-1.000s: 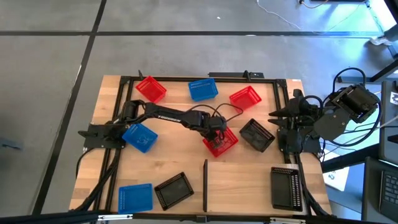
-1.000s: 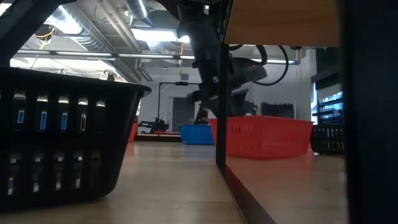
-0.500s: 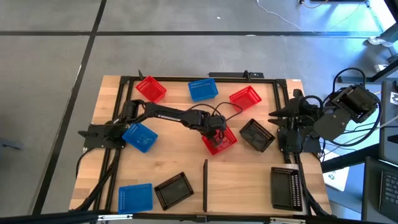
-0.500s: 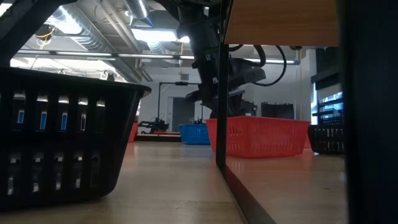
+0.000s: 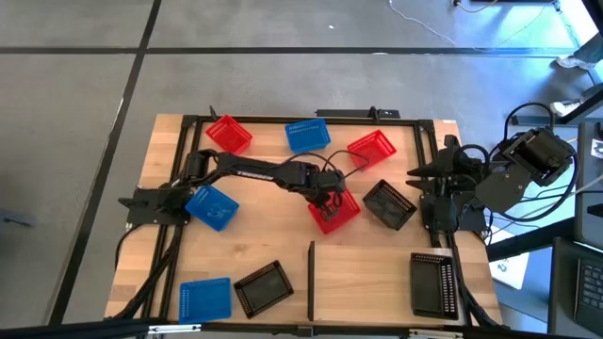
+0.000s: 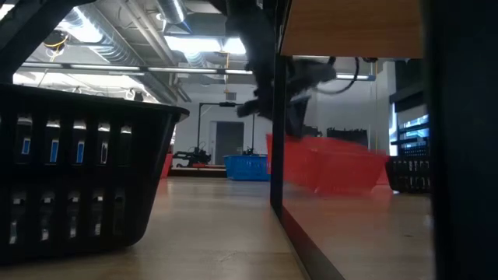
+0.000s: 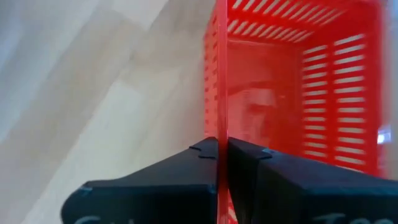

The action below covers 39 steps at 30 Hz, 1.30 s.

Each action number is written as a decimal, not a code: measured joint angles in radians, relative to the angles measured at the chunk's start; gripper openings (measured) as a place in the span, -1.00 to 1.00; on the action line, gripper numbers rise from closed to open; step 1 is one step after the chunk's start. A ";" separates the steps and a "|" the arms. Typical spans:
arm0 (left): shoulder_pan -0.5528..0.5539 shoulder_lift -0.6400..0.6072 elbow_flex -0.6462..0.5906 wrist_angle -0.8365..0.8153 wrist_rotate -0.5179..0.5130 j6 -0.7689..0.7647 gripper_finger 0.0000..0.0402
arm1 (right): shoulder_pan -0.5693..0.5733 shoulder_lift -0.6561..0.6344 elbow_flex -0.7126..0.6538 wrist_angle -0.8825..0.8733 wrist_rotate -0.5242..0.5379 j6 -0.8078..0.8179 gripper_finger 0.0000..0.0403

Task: Stack baskets on shelf by color
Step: Put the bottom red bin on the shelf

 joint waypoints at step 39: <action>-0.201 -0.029 0.555 -0.249 -0.802 0.250 -1.00 | -0.058 0.133 0.000 0.000 0.062 -0.132 -0.50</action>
